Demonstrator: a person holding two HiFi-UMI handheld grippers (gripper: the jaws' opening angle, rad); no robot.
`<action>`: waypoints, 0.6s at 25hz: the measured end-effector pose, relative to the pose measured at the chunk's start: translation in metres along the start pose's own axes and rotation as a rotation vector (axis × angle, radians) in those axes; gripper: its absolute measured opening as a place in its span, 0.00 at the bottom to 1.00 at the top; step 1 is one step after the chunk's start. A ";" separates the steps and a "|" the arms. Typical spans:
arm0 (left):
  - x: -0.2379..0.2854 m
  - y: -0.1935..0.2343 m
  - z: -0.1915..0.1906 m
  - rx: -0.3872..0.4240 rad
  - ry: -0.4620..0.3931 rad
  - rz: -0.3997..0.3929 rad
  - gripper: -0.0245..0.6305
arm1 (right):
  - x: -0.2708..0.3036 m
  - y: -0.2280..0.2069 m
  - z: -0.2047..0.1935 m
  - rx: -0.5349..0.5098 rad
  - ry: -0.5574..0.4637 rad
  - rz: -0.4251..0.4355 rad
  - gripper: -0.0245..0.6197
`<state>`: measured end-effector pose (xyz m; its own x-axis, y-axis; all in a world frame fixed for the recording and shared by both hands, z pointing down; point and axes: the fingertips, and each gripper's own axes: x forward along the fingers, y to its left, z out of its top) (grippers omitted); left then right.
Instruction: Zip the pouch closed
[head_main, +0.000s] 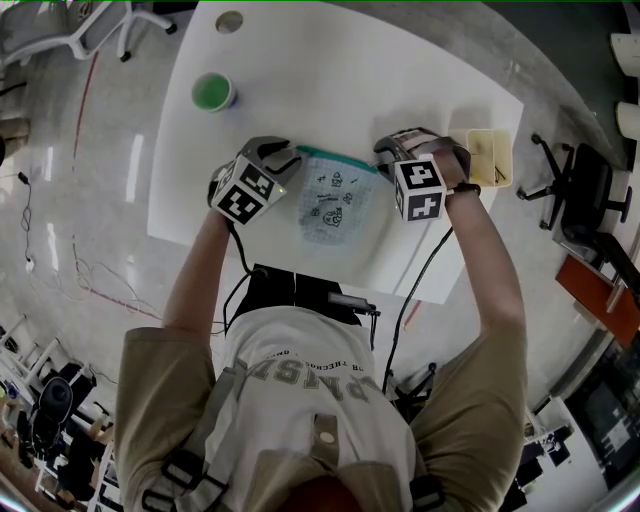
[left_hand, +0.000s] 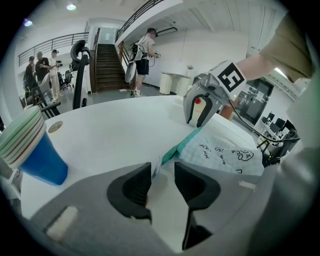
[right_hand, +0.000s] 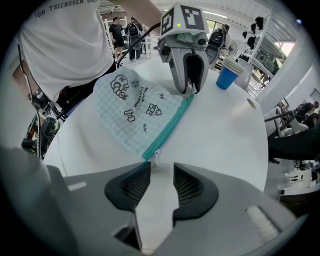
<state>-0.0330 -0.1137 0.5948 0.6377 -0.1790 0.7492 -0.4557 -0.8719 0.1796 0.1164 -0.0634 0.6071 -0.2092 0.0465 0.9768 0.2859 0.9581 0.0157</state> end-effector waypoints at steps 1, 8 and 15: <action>-0.001 0.001 0.000 0.000 -0.002 -0.001 0.27 | -0.001 0.000 0.000 0.004 -0.002 -0.006 0.24; -0.009 0.002 0.006 0.001 0.019 -0.002 0.30 | -0.011 0.001 -0.001 0.045 -0.027 -0.054 0.25; -0.018 0.000 0.013 0.020 0.010 0.005 0.32 | -0.027 -0.001 0.004 0.145 -0.070 -0.123 0.25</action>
<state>-0.0364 -0.1165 0.5731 0.6287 -0.1789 0.7567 -0.4462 -0.8800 0.1626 0.1178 -0.0641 0.5795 -0.3003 -0.0582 0.9521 0.1175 0.9883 0.0975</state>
